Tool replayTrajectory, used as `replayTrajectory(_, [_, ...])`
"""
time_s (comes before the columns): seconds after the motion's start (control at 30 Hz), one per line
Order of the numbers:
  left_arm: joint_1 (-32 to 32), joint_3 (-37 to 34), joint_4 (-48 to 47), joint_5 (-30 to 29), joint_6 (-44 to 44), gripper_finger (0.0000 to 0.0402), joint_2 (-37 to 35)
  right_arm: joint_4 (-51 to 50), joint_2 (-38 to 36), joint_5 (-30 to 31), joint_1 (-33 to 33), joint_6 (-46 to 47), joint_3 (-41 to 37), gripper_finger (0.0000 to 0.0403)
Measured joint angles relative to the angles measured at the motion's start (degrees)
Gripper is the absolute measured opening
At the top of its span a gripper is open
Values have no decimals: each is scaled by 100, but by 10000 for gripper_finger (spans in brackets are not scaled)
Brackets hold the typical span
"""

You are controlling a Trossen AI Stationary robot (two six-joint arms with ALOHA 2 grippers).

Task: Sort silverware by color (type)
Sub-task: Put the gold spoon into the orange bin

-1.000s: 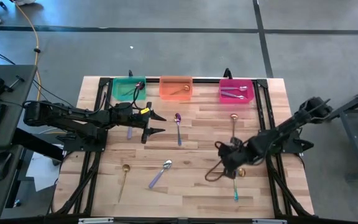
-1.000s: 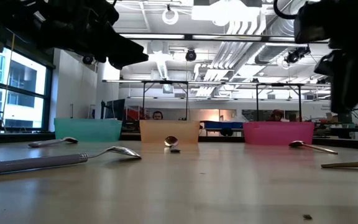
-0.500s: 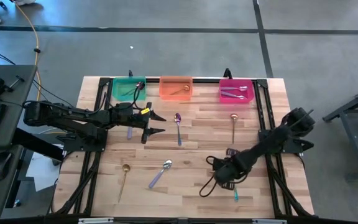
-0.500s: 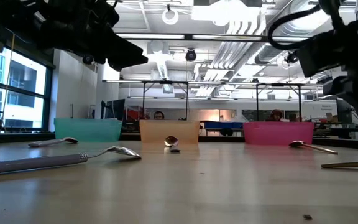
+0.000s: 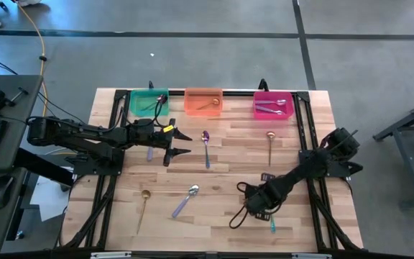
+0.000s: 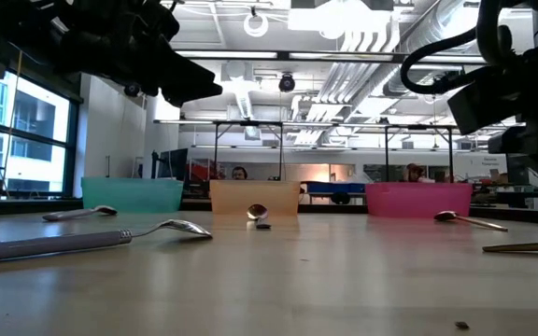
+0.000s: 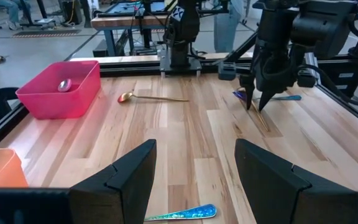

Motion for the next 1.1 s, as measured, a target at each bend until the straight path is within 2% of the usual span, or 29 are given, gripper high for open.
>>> replayTrajectory(0.27, [0,0,-4,2,-41,209,-2,44,-10,-47,-136,-299,-15,8])
replayTrajectory(0.5, [-4,0,-7,4,-129,209,-2,36,-354,16,-214,-406,14,2])
replayTrajectory(0.73, [-4,-2,-29,26,-143,209,-2,-36,-939,552,-511,-1008,393,1])
replayTrajectory(0.97, [-2,-2,2,-27,-238,205,-2,79,-1148,1239,-1657,-2421,887,1])
replayTrajectory(1.1, [-1,-2,24,-273,-237,189,-1,824,-1081,1320,-2632,-3512,1188,0])
